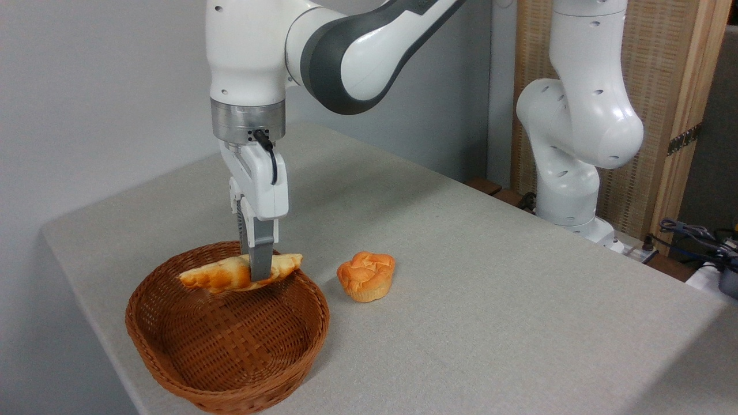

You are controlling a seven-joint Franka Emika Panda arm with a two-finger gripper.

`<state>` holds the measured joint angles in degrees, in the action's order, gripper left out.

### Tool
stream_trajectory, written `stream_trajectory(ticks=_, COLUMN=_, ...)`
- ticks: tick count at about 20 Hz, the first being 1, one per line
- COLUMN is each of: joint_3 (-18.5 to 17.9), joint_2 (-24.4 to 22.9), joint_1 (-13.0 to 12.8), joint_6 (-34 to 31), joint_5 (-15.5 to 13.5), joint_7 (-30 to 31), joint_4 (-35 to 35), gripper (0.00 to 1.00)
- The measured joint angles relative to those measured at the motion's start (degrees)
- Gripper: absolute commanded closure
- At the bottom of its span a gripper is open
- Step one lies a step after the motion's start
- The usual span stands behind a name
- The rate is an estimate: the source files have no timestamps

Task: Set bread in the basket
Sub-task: 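Lower the bread roll into the basket and open the gripper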

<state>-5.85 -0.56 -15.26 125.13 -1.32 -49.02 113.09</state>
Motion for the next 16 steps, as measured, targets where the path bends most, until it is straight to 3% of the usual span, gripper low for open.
stream_trajectory(ticks=10, joint_3=-0.58, joint_2=-0.36, joint_1=0.15, joint_6=-0.15, joint_5=-0.09, joint_7=2.59, joint_4=-0.51, gripper=0.0)
stream_trajectory(ticks=16, joint_3=-2.4, joint_2=-2.52, joint_1=0.2, joint_6=-9.4, joint_5=-0.09, joint_7=6.73, joint_4=-1.07, gripper=0.0)
